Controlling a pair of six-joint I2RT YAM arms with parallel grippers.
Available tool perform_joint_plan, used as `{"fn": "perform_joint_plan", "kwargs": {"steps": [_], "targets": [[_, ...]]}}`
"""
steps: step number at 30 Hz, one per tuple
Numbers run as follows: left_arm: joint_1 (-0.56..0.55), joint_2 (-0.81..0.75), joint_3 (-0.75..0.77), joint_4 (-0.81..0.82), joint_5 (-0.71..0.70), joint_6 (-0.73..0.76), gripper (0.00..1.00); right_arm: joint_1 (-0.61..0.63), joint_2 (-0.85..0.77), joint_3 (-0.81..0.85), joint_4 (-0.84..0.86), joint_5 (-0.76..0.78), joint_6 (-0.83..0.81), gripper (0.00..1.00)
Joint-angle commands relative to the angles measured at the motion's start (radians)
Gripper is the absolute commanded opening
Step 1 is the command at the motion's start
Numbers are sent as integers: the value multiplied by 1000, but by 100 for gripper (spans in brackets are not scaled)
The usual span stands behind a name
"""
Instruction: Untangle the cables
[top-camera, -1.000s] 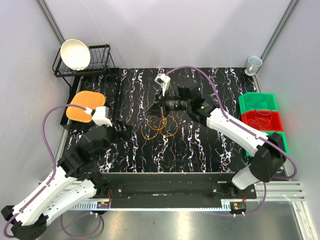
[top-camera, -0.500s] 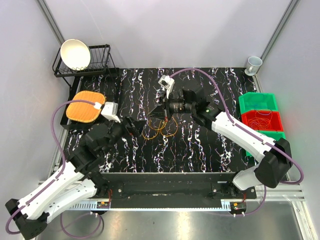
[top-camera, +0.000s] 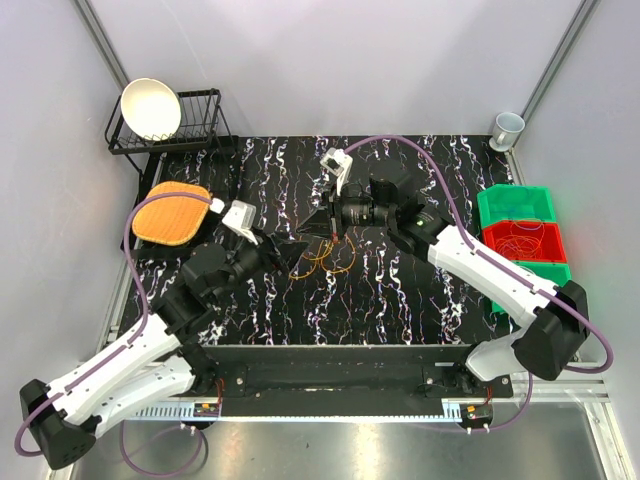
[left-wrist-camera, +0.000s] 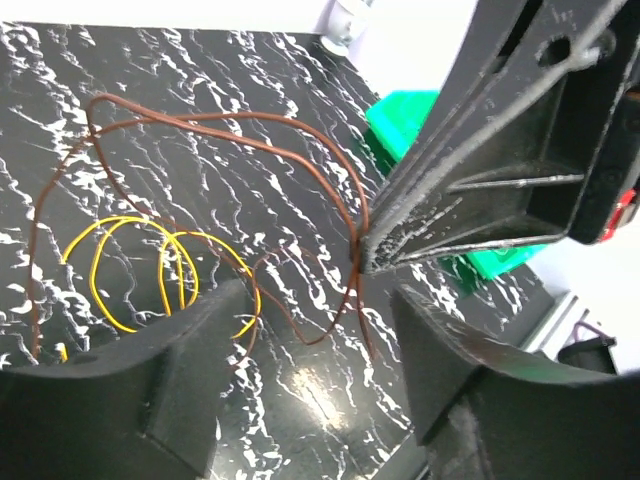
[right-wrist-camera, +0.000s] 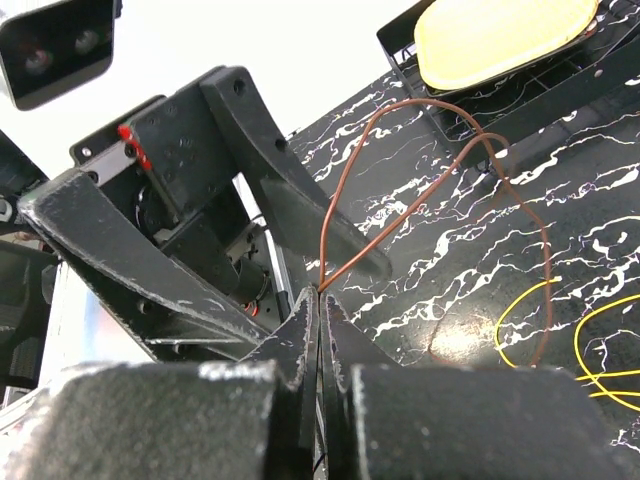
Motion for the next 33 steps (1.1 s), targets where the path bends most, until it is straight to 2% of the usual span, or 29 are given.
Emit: {"fn": "perform_joint_plan", "kwargs": {"steps": [1,3,4,7,8,9,11,12,13,15,16,18,22,33], "targets": [[-15,8,-18,137,38,24,53,4,-40,15,48,-3,14,0],[-20,11,-27,149,38,25,42,2,-40,15,53,-6,21,0],[-23,14,-27,161,38,24,31,4,-40,14,56,-8,24,0],[-27,6,-40,195,38,24,15,2,-45,8,59,-9,27,0],[-30,5,-47,203,38,24,3,4,-46,5,60,-8,27,0],[-30,-6,-50,207,38,24,0,4,-51,-1,60,-6,27,0],[-33,-18,-58,209,38,24,0,4,-52,-8,59,3,27,1],[-33,-30,-60,206,38,24,0,2,-57,-12,57,6,25,7],[-33,-37,-58,188,38,24,0,4,-59,-15,54,21,22,34],[-33,-63,-54,163,38,24,0,2,-69,-18,48,40,19,55],[-33,-72,-54,145,38,22,0,2,-72,-17,38,63,13,71],[-33,-101,-58,134,80,18,0,-1,-80,-12,27,101,11,77],[-33,-126,-61,102,97,19,0,-15,-71,2,19,98,66,79],[-33,-87,-69,111,80,-2,0,-13,-14,-12,172,-80,231,70]]}}
